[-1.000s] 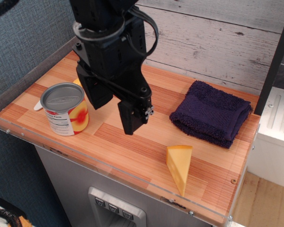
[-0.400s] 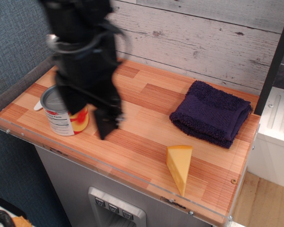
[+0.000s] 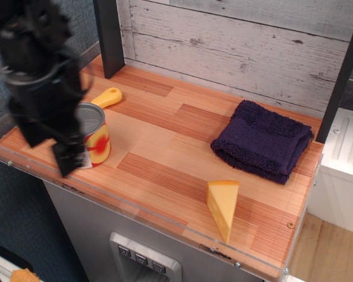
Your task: Move the can to the top of the table.
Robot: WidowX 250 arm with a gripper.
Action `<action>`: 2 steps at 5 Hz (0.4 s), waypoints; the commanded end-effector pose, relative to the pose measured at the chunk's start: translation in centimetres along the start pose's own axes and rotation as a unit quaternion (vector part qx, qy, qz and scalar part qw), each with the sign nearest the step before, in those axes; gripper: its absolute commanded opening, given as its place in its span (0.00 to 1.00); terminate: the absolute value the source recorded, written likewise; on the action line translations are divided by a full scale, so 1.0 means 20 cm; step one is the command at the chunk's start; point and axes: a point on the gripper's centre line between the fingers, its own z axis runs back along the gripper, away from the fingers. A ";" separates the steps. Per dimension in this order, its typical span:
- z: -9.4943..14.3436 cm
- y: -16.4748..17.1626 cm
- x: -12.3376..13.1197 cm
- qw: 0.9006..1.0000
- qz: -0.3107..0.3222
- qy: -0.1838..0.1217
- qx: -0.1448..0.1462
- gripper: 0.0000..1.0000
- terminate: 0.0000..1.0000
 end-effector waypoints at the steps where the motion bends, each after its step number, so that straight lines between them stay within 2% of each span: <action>1: -0.13 0.24 -0.04 0.999 -0.020 0.035 0.004 1.00 0.00; 2: -0.20 0.27 0.04 0.999 -0.034 0.030 -0.012 1.00 0.00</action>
